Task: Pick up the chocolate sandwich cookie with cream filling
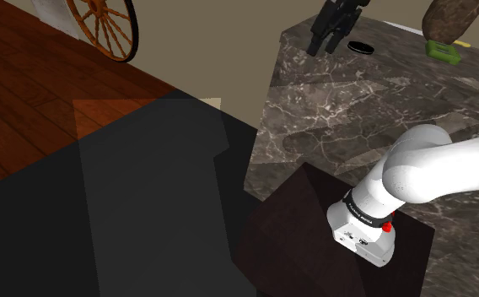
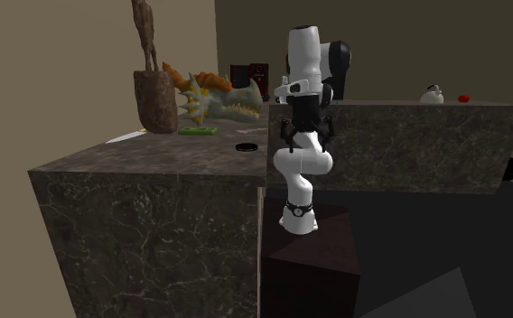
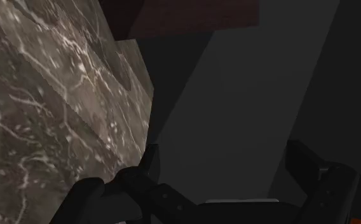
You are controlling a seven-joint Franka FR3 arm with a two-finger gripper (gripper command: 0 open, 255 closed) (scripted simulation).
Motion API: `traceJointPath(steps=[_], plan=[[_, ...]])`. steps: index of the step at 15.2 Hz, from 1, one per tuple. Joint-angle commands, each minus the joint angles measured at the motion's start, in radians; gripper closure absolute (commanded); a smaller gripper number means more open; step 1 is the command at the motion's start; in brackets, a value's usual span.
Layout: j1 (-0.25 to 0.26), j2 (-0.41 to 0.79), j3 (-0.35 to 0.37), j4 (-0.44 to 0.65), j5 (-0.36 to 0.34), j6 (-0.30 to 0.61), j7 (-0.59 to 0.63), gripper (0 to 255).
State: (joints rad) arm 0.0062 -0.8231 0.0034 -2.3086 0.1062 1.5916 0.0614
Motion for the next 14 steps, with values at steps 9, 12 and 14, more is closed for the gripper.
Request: traceJointPath(steps=[9,12,14], plan=[[-0.006,0.054,-0.188,0.116,-0.148,-0.128,-0.286,0],[-0.002,0.099,-0.255,0.183,-0.200,-0.166,-0.397,0],[0.003,0.136,-0.300,0.234,-0.232,-0.189,-0.472,0]])
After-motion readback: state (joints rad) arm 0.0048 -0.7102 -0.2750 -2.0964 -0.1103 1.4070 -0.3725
